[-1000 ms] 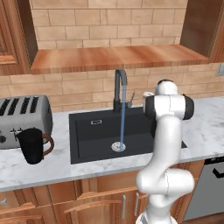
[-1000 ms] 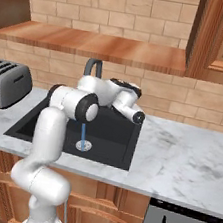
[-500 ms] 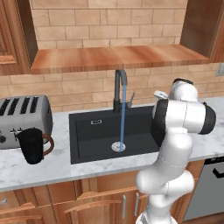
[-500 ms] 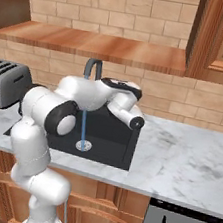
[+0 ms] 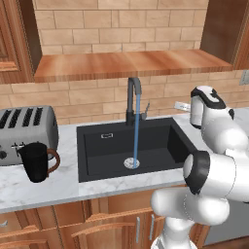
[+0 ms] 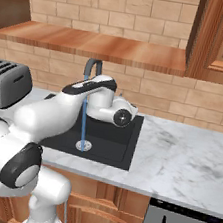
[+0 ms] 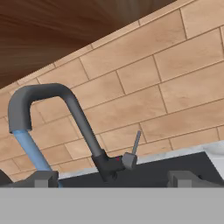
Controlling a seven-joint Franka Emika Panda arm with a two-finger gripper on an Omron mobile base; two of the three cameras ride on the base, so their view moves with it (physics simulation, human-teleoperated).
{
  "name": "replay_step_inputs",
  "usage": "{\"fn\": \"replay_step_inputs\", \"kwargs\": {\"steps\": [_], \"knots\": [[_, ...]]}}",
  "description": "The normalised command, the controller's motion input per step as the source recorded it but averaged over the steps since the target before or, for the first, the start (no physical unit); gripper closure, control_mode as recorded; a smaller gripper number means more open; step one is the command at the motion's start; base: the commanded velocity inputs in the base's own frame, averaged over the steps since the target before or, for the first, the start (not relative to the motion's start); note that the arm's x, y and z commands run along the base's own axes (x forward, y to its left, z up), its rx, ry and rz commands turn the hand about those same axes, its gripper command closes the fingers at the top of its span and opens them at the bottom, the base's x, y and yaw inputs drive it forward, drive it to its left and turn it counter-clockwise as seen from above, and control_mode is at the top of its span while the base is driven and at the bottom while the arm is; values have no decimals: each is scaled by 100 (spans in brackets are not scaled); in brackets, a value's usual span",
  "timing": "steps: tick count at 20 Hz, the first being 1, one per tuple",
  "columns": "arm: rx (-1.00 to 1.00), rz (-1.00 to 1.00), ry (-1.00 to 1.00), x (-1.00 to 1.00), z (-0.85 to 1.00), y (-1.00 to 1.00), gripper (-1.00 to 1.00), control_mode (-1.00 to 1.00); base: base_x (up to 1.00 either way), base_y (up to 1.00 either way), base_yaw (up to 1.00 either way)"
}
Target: Turn on the sink faucet and place the jug under the water for a few seconds to fill it up.
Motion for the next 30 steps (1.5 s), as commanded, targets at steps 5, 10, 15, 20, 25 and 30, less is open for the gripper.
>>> {"fn": "replay_step_inputs", "kwargs": {"steps": [5, 10, 15, 20, 25, 30], "knots": [[-31, 11, -6, -93, 32, 61, -100, -100, 0, 0, 0], [-35, 18, -5, -70, 0, 98, -100, -100, 0, 0, 0], [-35, 23, -7, -72, 1, 100, -100, -100, 0, 0, 0], [-34, 26, -4, -49, 3, 100, -100, -100, 0, 0, 0], [-22, 26, 0, -9, 0, 100, -100, -100, 0, 0, 0], [-2, 18, 0, 0, -18, 97, -100, -100, 0, 0, 0]]}}
